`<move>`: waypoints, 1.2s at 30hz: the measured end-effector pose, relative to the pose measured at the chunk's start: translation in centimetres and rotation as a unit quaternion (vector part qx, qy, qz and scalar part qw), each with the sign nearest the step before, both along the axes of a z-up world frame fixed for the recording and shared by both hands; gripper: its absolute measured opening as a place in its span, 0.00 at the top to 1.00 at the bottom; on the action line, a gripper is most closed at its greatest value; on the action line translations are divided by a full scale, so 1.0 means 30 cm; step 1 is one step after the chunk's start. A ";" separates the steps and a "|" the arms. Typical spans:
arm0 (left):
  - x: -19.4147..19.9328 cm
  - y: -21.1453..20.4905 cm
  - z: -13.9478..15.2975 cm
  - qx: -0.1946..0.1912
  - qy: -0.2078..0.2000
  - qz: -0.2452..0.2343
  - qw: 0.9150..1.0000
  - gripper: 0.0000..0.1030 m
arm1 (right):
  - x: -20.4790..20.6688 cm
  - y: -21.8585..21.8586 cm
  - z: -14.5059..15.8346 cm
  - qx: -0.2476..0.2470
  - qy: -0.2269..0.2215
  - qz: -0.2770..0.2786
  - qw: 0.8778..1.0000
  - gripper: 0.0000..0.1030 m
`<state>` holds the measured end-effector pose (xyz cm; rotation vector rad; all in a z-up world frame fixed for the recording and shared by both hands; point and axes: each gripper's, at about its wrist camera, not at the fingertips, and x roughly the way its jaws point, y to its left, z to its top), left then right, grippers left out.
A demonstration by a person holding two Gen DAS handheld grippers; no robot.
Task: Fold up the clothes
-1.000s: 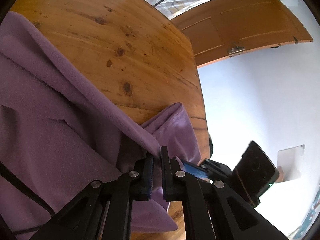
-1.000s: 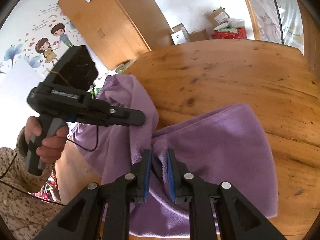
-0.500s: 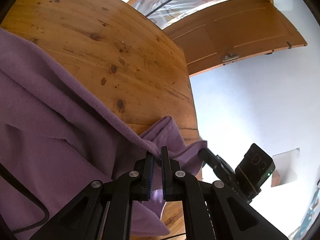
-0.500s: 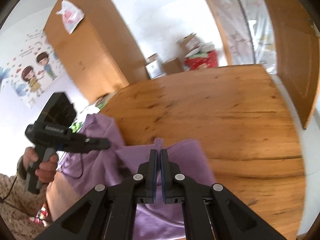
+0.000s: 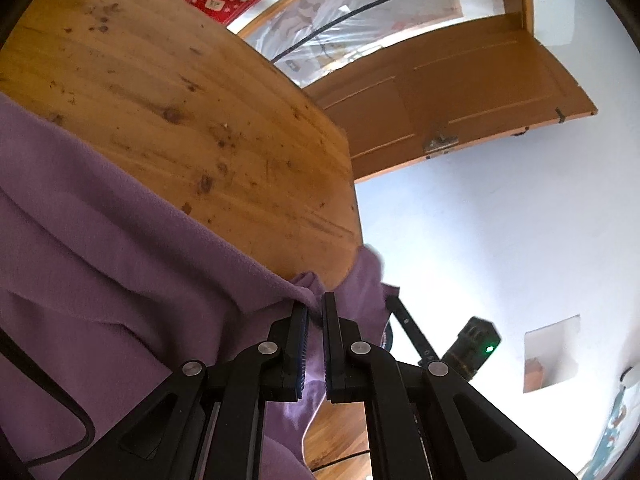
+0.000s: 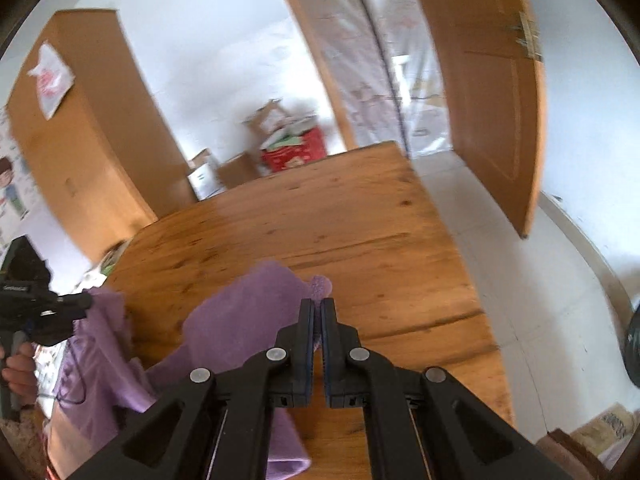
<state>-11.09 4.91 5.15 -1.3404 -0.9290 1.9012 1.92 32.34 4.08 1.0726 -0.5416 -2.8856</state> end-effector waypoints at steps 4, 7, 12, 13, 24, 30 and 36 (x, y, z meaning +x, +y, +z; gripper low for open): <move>-0.014 -0.046 0.027 0.005 0.015 0.023 1.000 0.96 | 0.008 0.032 -0.019 0.010 -0.004 -0.031 0.999 0.97; -0.026 -0.079 0.061 0.001 0.026 0.034 0.999 0.96 | 0.001 0.047 -0.028 0.016 -0.012 -0.040 0.999 0.97; -0.037 -0.051 0.030 -0.006 0.011 0.019 1.000 0.96 | 0.004 0.033 -0.038 0.042 -0.015 -0.041 0.998 0.95; -0.034 -0.045 0.022 -0.008 0.006 0.016 1.000 0.96 | 0.005 0.031 -0.037 0.045 -0.015 -0.040 0.998 0.95; -0.005 0.024 -0.058 -0.054 -0.017 -0.028 0.998 0.92 | 0.073 -0.072 0.033 0.116 0.009 -0.010 0.993 0.62; 0.051 0.095 -0.049 -0.114 0.009 -0.096 0.989 0.83 | 0.139 -0.220 0.057 0.083 0.029 0.139 0.986 0.62; 0.124 0.160 -0.062 -0.160 0.034 -0.161 0.973 0.78 | 0.136 -0.351 -0.041 0.087 -0.033 0.237 0.967 0.62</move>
